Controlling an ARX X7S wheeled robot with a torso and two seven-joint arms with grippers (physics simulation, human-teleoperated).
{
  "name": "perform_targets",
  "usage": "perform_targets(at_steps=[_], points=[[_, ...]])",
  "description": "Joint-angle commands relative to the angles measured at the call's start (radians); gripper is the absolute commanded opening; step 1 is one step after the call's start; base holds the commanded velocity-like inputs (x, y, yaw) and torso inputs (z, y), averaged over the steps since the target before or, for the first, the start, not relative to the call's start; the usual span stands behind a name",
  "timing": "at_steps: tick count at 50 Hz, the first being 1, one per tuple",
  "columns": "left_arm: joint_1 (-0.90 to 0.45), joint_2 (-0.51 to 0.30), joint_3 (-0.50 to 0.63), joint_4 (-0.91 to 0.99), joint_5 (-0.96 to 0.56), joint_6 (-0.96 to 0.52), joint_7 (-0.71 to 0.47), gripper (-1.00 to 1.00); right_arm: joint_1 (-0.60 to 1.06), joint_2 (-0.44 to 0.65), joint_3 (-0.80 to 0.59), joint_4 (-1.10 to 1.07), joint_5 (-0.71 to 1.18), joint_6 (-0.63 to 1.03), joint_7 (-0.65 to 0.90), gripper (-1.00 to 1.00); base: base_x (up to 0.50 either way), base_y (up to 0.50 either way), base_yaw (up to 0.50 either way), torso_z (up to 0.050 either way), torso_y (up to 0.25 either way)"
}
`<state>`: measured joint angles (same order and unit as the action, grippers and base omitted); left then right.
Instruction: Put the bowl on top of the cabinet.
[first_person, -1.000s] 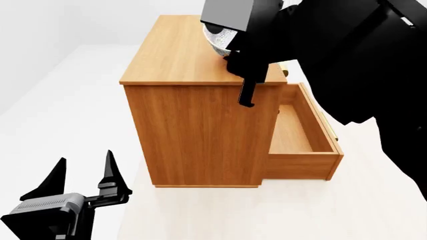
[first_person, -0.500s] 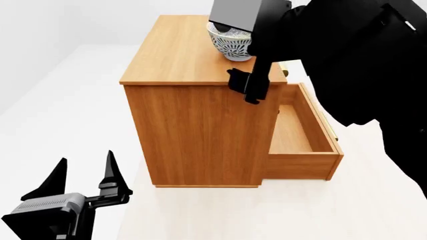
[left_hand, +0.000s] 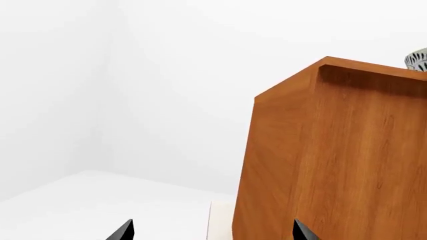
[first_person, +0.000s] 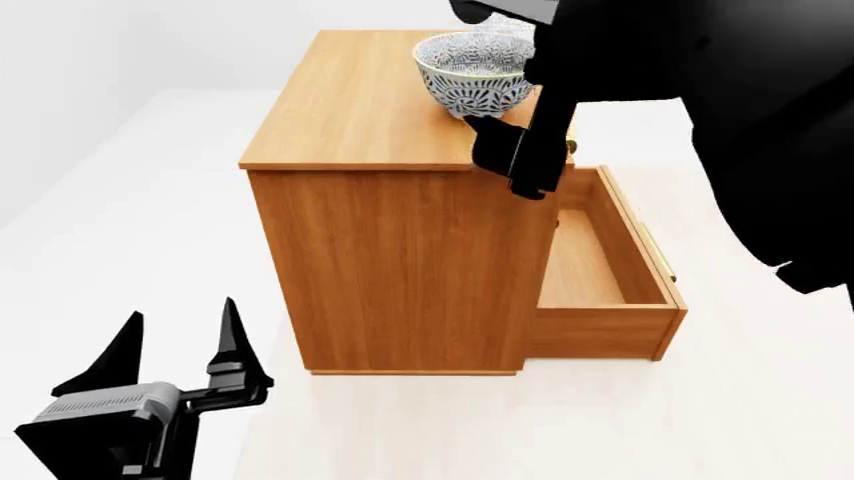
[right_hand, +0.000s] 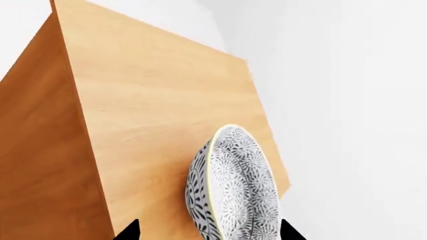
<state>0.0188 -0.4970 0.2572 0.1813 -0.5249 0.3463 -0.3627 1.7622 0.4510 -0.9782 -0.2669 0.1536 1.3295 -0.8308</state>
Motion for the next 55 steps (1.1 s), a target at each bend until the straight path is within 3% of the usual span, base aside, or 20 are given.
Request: perform_targets(at_steps=[1,12,17,21,22,27,28,33,38,40,42,48,55], points=[[0.011,0.006,0.007,0.01,0.021,0.009,-0.006,1.0,0.02,0.059,0.098,-0.175,0.03,0.111,-0.007,1.0,0.0,0.0,0.0,0.0,0.0],[0.052,0.01,0.006,0.019,0.046,0.041,-0.012,1.0,-0.008,0.143,0.325,-0.415,0.064,0.236,0.009,1.0,0.0,0.0,0.0,0.0,0.0],[0.048,0.018,0.004,0.012,0.051,0.043,-0.019,1.0,-0.055,0.219,0.482,-0.495,0.28,0.24,0.187,1.0,0.0,0.0,0.0,0.0,0.0],[0.048,0.025,0.005,0.007,0.057,0.049,-0.023,1.0,-0.098,0.295,0.674,-0.541,0.61,0.24,0.405,1.0,0.0,0.0,0.0,0.0,0.0],[0.057,0.03,0.005,0.008,0.069,0.057,-0.028,1.0,-0.192,0.326,0.808,-0.595,0.621,0.233,0.442,1.0,0.0,0.0,0.0,0.0,0.0],[0.055,0.035,0.003,0.005,0.079,0.055,-0.04,1.0,-0.511,0.361,1.197,-0.733,0.655,0.184,0.476,1.0,0.0,0.0,0.0,0.0,0.0],[0.06,0.038,0.002,0.004,0.086,0.064,-0.041,1.0,-0.637,0.37,1.323,-0.773,0.664,0.146,0.448,1.0,0.0,0.0,0.0,0.0,0.0],[0.078,0.045,-0.002,0.008,0.106,0.078,-0.055,1.0,-1.107,0.437,1.639,-0.779,0.817,-0.162,0.618,1.0,0.0,0.0,0.0,0.0,0.0],[0.09,0.049,-0.006,0.016,0.122,0.085,-0.069,1.0,-1.503,0.343,1.813,-0.779,0.734,-0.465,0.624,1.0,0.0,0.0,0.0,0.0,0.0],[0.089,0.049,-0.007,0.015,0.121,0.083,-0.071,1.0,-1.593,0.316,1.822,-0.778,0.69,-0.554,0.648,1.0,0.0,0.0,0.0,0.0,0.0],[0.091,0.051,-0.009,0.014,0.121,0.088,-0.072,1.0,-1.698,0.221,1.82,-0.777,0.602,-0.677,0.618,1.0,0.0,0.0,0.0,0.0,0.0],[0.097,0.058,-0.008,0.01,0.137,0.095,-0.08,1.0,-1.861,-0.028,1.79,-0.739,0.426,-0.918,0.53,1.0,0.0,0.0,0.0,0.0,0.0],[0.107,0.068,0.002,0.015,0.179,0.106,-0.088,1.0,-1.968,-0.313,1.71,-0.553,0.259,-1.264,0.406,1.0,0.0,0.0,0.0,0.0,0.0]])
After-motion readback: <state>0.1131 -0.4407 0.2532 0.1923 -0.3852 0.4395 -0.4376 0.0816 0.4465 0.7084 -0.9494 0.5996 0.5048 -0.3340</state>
